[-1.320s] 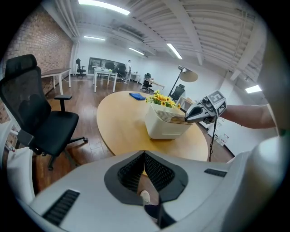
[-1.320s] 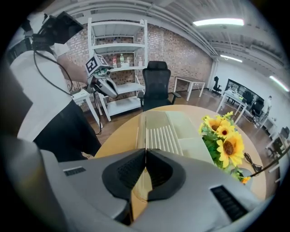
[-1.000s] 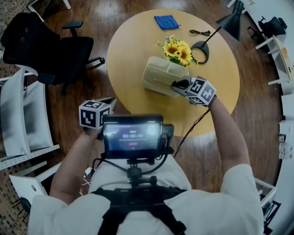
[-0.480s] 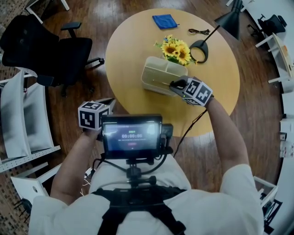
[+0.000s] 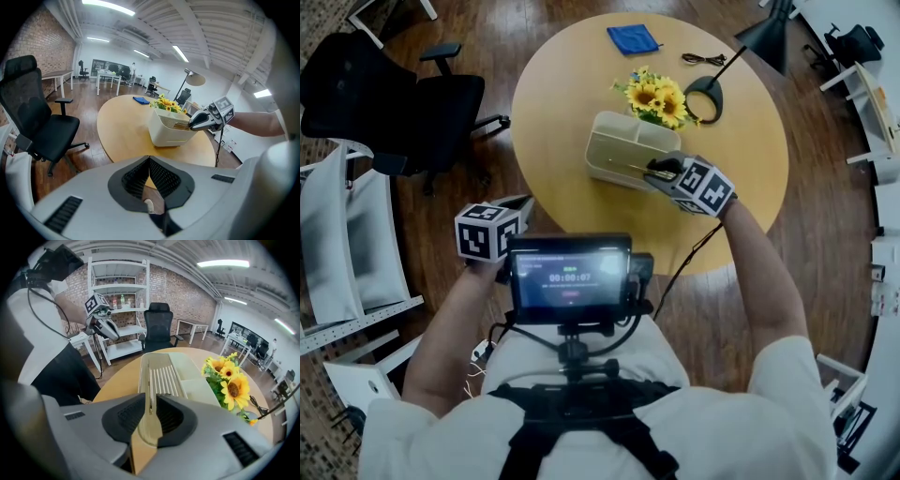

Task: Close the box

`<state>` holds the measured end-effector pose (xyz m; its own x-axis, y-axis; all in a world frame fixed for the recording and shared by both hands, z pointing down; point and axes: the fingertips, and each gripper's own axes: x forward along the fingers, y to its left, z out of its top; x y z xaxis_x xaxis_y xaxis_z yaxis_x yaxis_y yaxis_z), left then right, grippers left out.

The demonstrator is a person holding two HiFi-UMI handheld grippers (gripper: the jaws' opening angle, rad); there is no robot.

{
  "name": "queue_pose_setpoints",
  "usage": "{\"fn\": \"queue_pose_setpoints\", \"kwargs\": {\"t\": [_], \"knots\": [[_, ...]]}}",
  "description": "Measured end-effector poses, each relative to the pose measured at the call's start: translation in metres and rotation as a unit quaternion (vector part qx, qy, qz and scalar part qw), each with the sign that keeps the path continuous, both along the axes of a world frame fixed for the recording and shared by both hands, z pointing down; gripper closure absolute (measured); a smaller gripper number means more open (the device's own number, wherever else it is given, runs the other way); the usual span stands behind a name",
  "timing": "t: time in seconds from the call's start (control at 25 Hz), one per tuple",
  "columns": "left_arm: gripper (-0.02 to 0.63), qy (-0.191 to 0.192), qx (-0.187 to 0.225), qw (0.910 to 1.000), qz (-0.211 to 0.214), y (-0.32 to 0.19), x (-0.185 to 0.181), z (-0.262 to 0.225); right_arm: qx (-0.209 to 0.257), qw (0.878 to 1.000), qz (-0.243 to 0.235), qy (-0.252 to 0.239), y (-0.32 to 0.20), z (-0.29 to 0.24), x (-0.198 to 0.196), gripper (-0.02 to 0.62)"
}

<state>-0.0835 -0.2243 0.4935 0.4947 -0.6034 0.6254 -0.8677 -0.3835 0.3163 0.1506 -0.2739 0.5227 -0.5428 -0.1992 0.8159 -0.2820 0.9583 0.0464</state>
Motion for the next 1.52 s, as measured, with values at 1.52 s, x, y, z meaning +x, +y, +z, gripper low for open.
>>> {"fn": "queue_pose_setpoints", "kwargs": {"t": [1.52], "knots": [[0.612,0.002,0.069,0.9904,0.119,0.24,-0.074,-0.023,0.074,0.815,0.557,-0.143,0.421,-0.068,-0.037,0.479]]}}
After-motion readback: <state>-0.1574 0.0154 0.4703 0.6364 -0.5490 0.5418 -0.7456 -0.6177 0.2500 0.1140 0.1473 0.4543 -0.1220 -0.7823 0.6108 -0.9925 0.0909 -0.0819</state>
